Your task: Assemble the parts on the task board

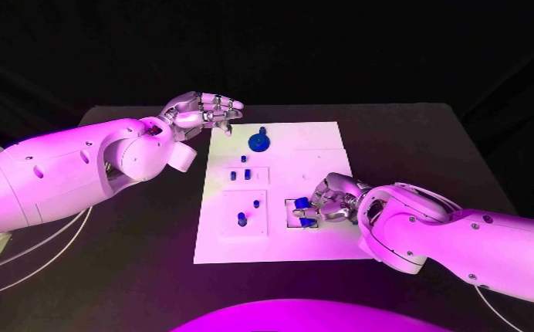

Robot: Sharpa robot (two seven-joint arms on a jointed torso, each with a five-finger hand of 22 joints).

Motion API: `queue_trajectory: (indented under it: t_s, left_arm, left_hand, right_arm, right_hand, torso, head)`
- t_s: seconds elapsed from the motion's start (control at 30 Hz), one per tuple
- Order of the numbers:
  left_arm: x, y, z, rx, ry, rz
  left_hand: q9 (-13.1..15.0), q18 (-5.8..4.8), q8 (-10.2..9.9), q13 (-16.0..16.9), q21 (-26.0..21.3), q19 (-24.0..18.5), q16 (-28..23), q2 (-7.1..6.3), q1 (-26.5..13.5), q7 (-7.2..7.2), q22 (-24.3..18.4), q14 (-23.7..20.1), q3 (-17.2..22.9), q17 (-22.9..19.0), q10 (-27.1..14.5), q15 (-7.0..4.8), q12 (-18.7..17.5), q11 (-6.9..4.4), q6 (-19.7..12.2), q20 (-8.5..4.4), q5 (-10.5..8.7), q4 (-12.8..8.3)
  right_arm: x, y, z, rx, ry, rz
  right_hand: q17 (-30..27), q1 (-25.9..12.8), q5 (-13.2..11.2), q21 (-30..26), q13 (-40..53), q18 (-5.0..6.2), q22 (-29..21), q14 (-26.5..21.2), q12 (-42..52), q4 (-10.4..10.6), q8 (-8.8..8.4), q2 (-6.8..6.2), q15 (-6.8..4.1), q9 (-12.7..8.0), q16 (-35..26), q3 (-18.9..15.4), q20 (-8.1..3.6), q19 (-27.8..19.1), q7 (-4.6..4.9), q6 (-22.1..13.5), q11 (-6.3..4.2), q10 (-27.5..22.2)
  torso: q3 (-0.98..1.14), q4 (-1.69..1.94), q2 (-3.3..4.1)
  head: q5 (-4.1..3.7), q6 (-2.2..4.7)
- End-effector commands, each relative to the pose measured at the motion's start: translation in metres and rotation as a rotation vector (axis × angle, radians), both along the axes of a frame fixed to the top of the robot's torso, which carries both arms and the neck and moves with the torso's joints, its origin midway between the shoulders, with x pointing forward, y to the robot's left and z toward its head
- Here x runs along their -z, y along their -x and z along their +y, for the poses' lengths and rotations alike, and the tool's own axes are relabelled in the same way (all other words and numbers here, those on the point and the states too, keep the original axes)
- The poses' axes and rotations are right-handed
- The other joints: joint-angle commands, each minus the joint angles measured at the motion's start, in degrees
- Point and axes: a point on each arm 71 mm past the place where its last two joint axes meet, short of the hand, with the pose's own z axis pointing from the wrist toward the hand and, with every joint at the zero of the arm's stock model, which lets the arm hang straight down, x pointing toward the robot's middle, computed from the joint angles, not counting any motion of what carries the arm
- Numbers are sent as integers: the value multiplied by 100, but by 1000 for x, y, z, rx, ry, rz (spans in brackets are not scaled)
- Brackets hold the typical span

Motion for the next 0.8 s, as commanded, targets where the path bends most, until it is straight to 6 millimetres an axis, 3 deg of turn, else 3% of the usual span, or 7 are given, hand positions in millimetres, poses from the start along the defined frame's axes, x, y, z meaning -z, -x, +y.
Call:
queue_trajectory:
  t_s: [0.03,0.6,0.8]
  left_arm:
    - [-1,1,-3,17,14,1]
    - [-1,1,-2,19,12,6]
    - [-1,1,-2,19,11,7]
  left_hand:
    - [-5,82,-30,-6,-7,-11,-34,31,-27,24,-5,-44,-30,-7,-24,8,33,-5,-35,32,3,17]
    - [-7,83,-33,-12,-30,-10,-35,42,-42,26,-19,-49,-29,-10,-33,11,39,-3,-36,37,4,36]
    - [-7,83,-33,-12,-30,-10,-35,42,-42,26,-19,-49,-29,-10,-33,11,39,-3,-36,37,4,36]
  right_arm:
    - [1,-1,3,-11,18,-18]
    - [0,-1,13,-50,30,-34]
    - [1,-2,13,-53,47,-36]
  right_hand:
    - [1238,-48,-35,18,1508,-36,1390,544,22,2,15,0,-32,-8,14,-34,-32,505,-138,124,-32,595]
    - [1238,-106,-89,20,1508,-36,1391,544,22,0,55,-18,-39,10,14,-82,-38,505,-146,123,-39,595]
    - [1226,-270,-403,-10,1492,-31,1384,541,6,12,136,-155,-39,47,8,-189,-41,499,-143,73,-36,583]
  torso:
    - [2,2,2]
    - [3,-1,2]
    - [4,-7,-2]
  head:
    - [3,-1]
    - [34,-18]
    - [44,-18]
